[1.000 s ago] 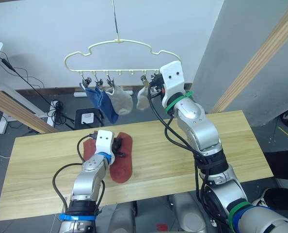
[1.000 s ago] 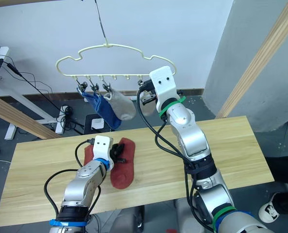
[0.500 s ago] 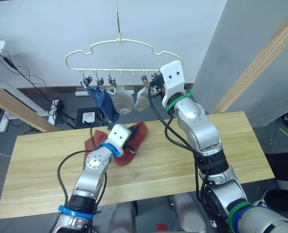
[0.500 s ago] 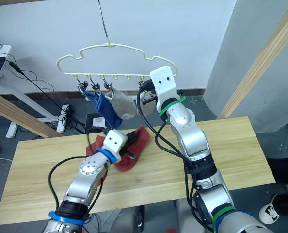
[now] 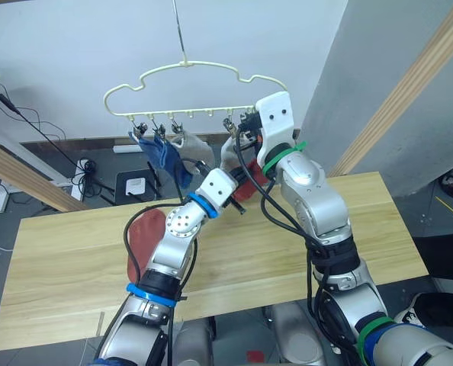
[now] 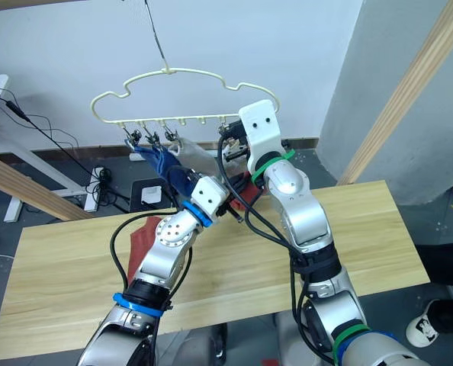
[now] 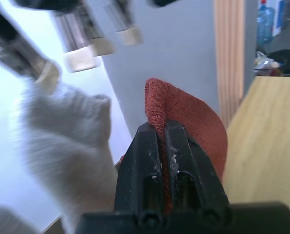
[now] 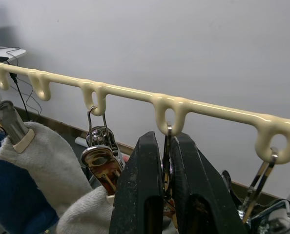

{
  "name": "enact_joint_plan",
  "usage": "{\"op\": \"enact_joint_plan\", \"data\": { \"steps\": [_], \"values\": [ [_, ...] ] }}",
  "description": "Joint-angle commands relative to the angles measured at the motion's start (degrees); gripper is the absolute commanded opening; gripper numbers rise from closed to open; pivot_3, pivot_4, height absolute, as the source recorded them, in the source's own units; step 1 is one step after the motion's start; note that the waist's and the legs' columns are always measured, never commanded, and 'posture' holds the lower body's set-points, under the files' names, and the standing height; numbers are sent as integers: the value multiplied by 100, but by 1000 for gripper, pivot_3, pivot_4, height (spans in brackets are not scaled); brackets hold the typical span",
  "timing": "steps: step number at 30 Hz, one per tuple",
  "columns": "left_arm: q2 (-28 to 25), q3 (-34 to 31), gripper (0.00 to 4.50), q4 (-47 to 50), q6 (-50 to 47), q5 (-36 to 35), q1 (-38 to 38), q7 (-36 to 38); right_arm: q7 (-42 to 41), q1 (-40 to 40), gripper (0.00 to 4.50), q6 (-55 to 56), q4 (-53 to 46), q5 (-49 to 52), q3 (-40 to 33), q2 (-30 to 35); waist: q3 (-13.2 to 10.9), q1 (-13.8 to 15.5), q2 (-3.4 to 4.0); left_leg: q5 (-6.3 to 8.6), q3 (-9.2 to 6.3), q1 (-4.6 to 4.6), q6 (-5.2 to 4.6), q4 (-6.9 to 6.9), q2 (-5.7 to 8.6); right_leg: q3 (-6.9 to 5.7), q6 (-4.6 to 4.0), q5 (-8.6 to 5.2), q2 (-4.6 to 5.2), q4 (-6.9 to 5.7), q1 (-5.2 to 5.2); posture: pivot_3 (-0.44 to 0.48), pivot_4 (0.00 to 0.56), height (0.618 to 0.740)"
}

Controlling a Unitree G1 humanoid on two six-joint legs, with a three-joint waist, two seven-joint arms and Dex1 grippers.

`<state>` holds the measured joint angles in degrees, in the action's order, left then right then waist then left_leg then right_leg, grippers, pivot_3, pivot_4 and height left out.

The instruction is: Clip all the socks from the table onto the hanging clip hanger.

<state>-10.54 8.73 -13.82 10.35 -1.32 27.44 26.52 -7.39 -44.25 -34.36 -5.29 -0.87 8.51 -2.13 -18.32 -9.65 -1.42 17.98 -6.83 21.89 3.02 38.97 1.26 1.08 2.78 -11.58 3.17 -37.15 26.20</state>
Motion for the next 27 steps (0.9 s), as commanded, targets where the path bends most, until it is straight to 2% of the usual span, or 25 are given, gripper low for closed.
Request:
{"op": "enact_joint_plan", "data": {
  "steps": [1,27],
  "values": [
    [61,-110,23,17,22,-168,128,59,-17,-86,0,0,-294,63,-27,-30,0,-1,0,0,0,0,0,0,0,0,0,0,0,0,0,-272,324,731],
    [194,-381,23,-50,161,-94,526,-324,-15,-21,0,-157,-297,11,35,-26,0,-5,0,0,-1,1,0,0,1,0,1,1,0,2,0,-277,328,731]
  ]
}}
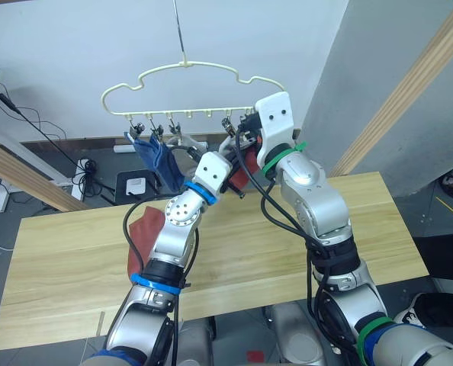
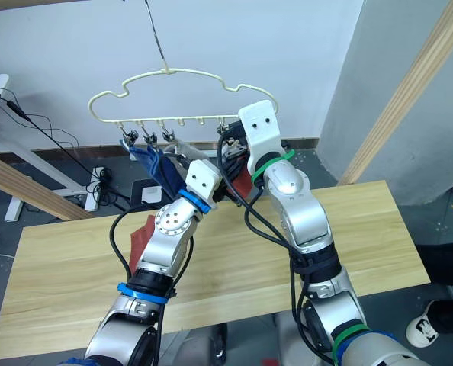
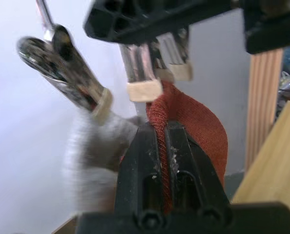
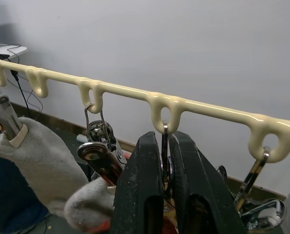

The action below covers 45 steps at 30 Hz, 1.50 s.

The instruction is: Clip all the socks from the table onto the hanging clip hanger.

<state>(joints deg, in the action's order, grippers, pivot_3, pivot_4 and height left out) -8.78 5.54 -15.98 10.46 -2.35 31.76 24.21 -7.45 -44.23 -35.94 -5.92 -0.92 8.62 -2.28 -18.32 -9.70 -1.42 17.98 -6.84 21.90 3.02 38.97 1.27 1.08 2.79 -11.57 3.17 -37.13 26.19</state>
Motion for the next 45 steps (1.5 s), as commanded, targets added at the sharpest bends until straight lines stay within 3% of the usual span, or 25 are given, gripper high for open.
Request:
{"op": "enact_joint_plan", "data": {
  "steps": [1,6,16,24,34,40,45],
  "values": [
    [23,-67,23,166,145,6,103,-104,-9,-23,0,-3,-233,16,26,-11,0,0,0,0,0,0,0,0,0,0,0,0,0,0,0,-277,328,731],
    [45,-48,23,229,116,-15,110,-117,-22,-8,0,-68,-240,27,49,-20,0,0,0,0,0,0,0,0,0,0,0,0,0,0,0,-277,328,731],
    [73,-40,0,211,114,-10,189,-148,-65,15,3555,-252,-536,151,-68,-27,0,2,0,0,-1,0,0,0,0,0,0,0,0,0,0,-272,325,731],
    [97,-54,0,151,79,-56,224,-132,-557,454,3555,-927,-1726,579,-18,329,0,3,0,0,-2,2,0,0,0,-1,0,0,0,2,-1,-282,326,731],
    [-8,13,2653,270,-38,-147,35,118,-1025,880,3598,-1452,-2737,1099,-101,955,0,3,-1,-1,-1,0,-1,2,0,-1,1,0,-2,-3,-2,-284,331,731],
    [-317,-74,2653,845,-464,-599,-322,705,-1041,1083,3598,-1339,-3031,1162,-201,1300,0,0,-1,-1,-2,0,-2,1,0,-2,1,0,-2,-1,-2,-286,333,731],
    [-1040,-288,2653,2055,-1576,-1639,-700,1631,-663,1252,3598,-893,-2956,712,-79,1491,-1,-1,0,-1,-1,-1,-2,1,-1,-1,2,0,-3,-3,-2,-279,334,731]
  ]
}}
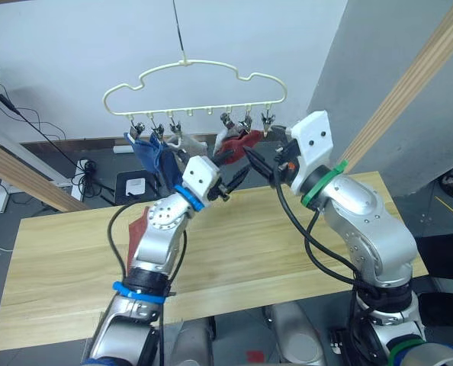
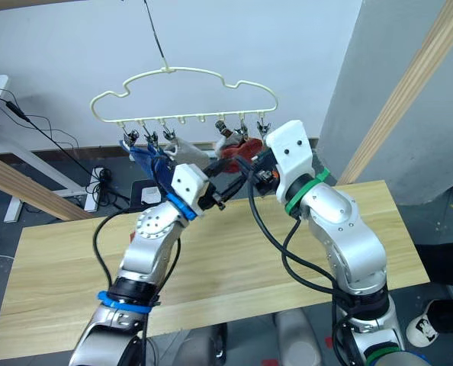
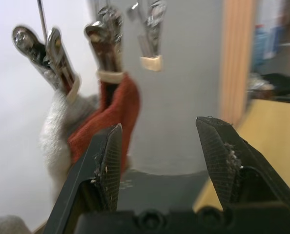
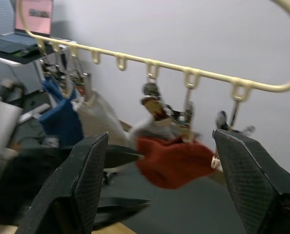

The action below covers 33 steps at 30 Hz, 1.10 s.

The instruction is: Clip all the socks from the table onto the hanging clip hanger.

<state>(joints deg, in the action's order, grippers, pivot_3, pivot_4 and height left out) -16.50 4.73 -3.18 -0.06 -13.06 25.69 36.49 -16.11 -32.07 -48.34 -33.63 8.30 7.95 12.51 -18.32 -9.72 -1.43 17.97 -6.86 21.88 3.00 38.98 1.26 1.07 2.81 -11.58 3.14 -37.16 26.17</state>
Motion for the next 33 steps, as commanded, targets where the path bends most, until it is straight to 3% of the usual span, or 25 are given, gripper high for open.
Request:
{"op": "enact_joint_plan", "data": {
  "steps": [1,7,9,24,28,33],
  "values": [
    [-430,-304,2653,969,-764,-791,-122,530,307,55,3598,398,-128,-285,3,-20,0,0,0,0,1,0,0,0,0,0,0,0,0,0,0,-279,334,731],
    [-1146,-651,2653,1602,-1759,-1400,0,825,689,55,3598,510,209,-361,-112,-384,0,19,0,-1,-2,-3,-1,0,-1,-1,0,0,-3,-2,-2,-251,332,731],
    [-1231,-687,2687,1654,-1846,-1409,54,798,734,44,3039,520,291,-354,-105,-440,0,31,0,-1,-2,-2,-1,0,0,-1,0,0,-3,0,-1,-241,331,731],
    [-1160,-552,2687,1630,-1825,-1143,277,653,1350,-370,3039,786,1199,-624,-120,-970,0,46,0,-1,-1,0,-1,-2,1,1,0,0,-1,4,0,-236,325,731],
    [-1137,-530,2687,1614,-1805,-1102,300,671,1478,-464,2113,886,1373,-660,-156,-1058,0,49,0,-1,-2,1,-1,-2,1,-1,-1,0,0,5,1,-234,326,731],
    [-1122,-510,2687,1579,-1773,-1045,287,699,1469,-486,2113,958,1464,-708,-136,-1126,0,49,0,-1,0,1,-1,-3,0,2,-1,0,0,5,2,-236,326,731]
  ]
}}
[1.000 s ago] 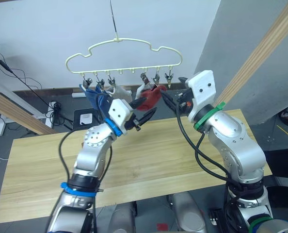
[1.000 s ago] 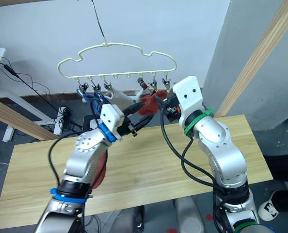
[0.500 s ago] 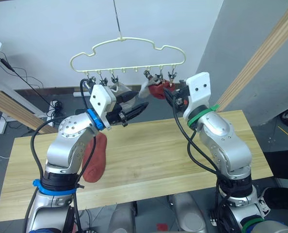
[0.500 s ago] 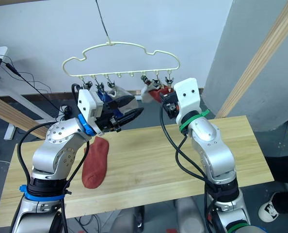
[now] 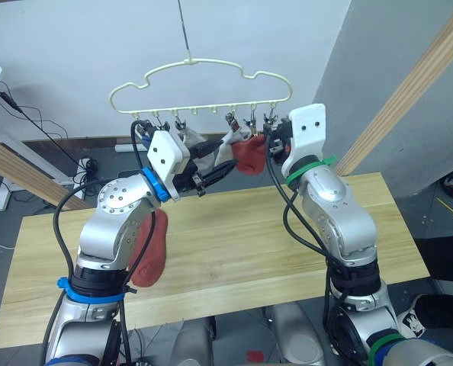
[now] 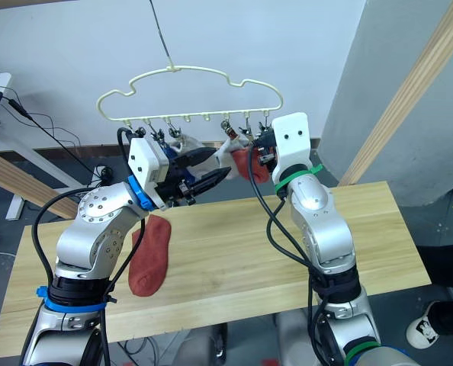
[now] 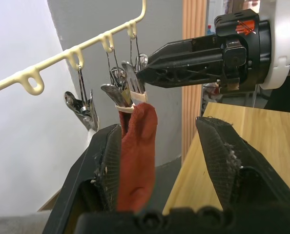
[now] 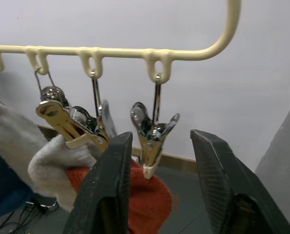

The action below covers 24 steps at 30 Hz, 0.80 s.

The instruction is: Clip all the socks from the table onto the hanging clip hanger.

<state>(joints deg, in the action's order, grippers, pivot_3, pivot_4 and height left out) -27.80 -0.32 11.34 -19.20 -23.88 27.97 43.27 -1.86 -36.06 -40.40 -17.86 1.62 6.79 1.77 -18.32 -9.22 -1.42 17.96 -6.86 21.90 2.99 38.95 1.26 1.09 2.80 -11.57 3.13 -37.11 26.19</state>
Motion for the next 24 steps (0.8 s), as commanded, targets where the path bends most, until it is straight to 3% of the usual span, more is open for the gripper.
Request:
{"op": "enact_joint_plan", "data": {
  "steps": [1,15,24],
  "values": [
    [11,-2,2687,126,146,45,54,25,45,-102,2113,189,-78,-52,-24,-63,0,0,0,0,0,0,0,0,0,0,0,0,0,-1,0,-236,326,731],
    [45,34,2687,56,262,161,20,54,251,-470,2113,631,619,-187,-94,-205,0,-8,0,0,0,0,0,1,0,0,0,0,0,-1,0,-232,318,731],
    [77,97,2687,52,366,260,-43,126,484,-409,2113,694,577,-184,-289,-378,0,-10,0,0,0,0,0,1,0,0,0,0,0,-1,0,-239,316,731]
  ]
}}
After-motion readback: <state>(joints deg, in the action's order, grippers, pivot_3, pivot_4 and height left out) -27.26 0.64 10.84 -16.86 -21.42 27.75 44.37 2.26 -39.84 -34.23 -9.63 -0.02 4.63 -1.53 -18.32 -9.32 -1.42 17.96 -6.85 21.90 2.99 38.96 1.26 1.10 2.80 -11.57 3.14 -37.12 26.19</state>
